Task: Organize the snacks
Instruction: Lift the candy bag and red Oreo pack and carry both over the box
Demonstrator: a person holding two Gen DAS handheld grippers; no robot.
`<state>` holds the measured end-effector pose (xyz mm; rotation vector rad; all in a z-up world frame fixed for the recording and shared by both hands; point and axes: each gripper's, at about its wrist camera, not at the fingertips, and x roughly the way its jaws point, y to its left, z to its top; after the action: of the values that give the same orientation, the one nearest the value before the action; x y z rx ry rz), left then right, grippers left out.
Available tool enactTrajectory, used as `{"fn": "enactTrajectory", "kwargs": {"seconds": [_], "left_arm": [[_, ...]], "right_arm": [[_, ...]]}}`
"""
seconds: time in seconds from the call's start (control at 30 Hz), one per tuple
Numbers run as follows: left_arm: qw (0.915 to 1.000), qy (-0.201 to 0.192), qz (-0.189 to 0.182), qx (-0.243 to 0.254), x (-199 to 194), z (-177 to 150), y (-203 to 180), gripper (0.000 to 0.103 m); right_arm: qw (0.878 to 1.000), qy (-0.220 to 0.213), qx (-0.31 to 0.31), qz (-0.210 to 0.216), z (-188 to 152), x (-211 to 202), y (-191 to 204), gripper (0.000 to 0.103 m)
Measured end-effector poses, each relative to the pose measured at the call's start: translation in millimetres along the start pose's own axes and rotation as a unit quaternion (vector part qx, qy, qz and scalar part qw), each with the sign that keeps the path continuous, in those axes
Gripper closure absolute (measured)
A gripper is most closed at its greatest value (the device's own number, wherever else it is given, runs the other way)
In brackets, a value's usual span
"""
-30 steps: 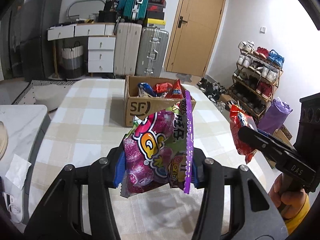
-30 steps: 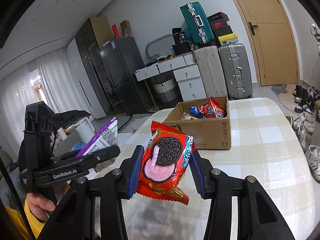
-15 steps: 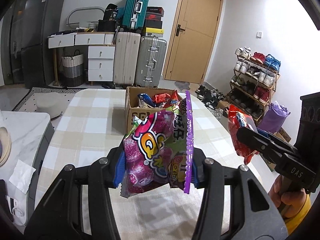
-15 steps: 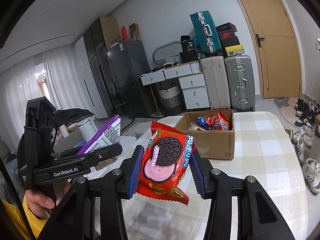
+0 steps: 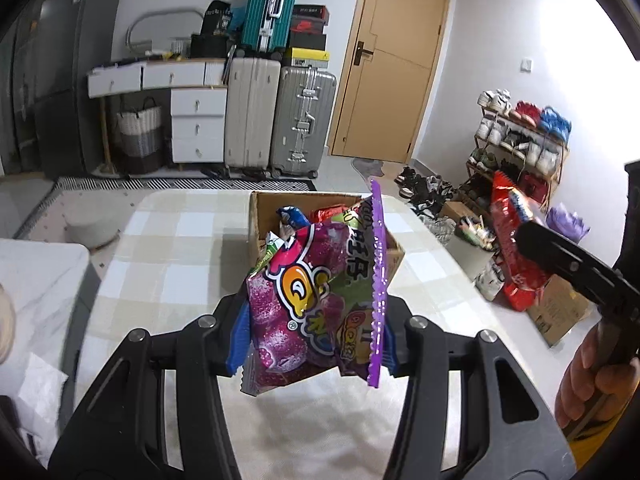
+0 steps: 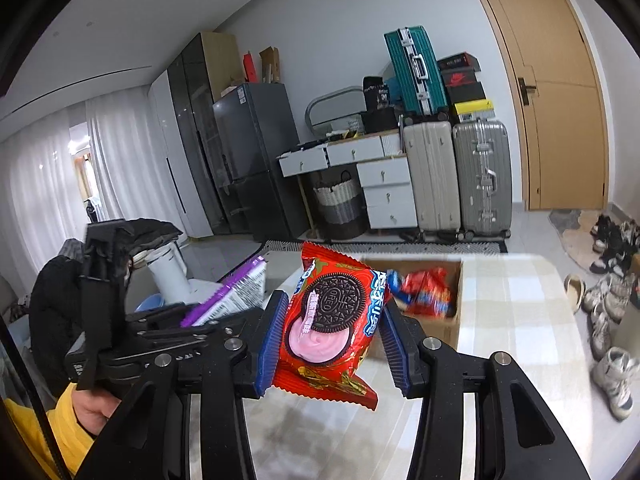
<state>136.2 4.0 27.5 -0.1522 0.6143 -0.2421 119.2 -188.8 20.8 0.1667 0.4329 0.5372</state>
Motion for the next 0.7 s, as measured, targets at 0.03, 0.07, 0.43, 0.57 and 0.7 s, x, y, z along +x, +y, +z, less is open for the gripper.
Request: {"fn": "enactTrajectory", "kwargs": {"seconds": [0.03,0.07,0.43,0.57,0.7], "left_arm": [[1.0,0.002,-0.003,-0.001,6,6,0,0.056],[1.0,0.003,-0.004,0.001,13,13,0,0.056],[0.9992,0.04,0.002,-0.002,106,67,5,0.056],[0.9978,0.065,0.0,-0.008,144,77,7,0.056],[0.9965,0.082,-0.004,-0.015,179,86,11,0.056]], "right_arm": [[1.0,-0.002,-0.004,-0.001,7,4,-2,0.057],[1.0,-0.002,-0.005,-0.001,16,9,-4,0.057],[0.999,0.028,-0.019,-0.006,83,98,-38,0.057],[0.999,0.046,-0.003,-0.011,94,135,-58,0.057],[0.997,0.076,0.018,-0.018,99,173,-82,0.057]]}}
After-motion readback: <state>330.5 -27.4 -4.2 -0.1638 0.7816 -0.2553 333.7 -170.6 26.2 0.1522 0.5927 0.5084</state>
